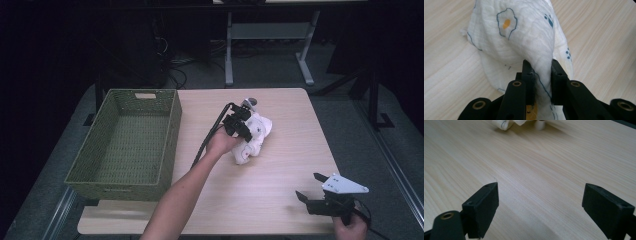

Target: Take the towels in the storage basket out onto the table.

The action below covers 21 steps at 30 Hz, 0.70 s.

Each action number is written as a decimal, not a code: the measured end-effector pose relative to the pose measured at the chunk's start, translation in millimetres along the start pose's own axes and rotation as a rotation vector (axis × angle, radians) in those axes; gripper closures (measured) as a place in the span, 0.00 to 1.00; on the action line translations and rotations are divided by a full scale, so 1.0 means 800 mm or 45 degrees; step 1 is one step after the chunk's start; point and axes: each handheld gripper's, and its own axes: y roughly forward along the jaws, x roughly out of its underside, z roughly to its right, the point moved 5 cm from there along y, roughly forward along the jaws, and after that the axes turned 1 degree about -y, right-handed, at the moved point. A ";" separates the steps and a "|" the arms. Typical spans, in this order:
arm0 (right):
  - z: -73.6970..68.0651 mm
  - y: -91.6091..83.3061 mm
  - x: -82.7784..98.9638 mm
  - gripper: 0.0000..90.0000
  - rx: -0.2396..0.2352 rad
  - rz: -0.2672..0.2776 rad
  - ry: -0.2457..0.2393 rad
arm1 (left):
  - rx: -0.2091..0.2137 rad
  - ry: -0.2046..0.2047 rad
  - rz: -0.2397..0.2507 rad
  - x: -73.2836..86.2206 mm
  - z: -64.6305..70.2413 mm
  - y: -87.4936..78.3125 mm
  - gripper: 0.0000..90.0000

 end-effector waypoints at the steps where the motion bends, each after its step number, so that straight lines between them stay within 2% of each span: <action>1: 0.000 0.000 0.000 0.15 0.000 0.000 0.000 | 0.000 0.000 0.000 0.000 0.000 0.000 0.86; 2: 0.000 0.000 0.000 0.15 0.000 0.000 0.000 | -0.007 0.010 -0.009 0.001 -0.001 0.001 0.86; 4: 0.000 0.000 0.000 0.15 0.001 0.000 -0.001 | -0.004 -0.003 -0.006 0.003 -0.001 0.005 0.85; 7: 0.000 0.000 0.000 0.15 0.000 -0.002 0.001 | -0.031 -0.006 -0.011 0.007 -0.001 0.012 0.85; 9: 0.000 0.000 0.000 0.15 0.001 -0.002 -0.001 | -0.031 0.001 -0.022 0.009 -0.003 0.015 0.85; 10: -0.001 0.000 0.000 0.15 0.001 -0.003 -0.002 | -0.034 -0.015 0.000 0.009 -0.002 0.017 0.85; 12: -0.001 0.000 0.000 0.15 0.001 -0.004 -0.001 | -0.037 -0.018 0.004 0.010 -0.002 0.018 0.84; 21: -0.002 0.000 -0.001 0.15 -0.002 0.000 -0.010 | -0.047 -0.007 -0.011 0.016 -0.001 0.027 0.81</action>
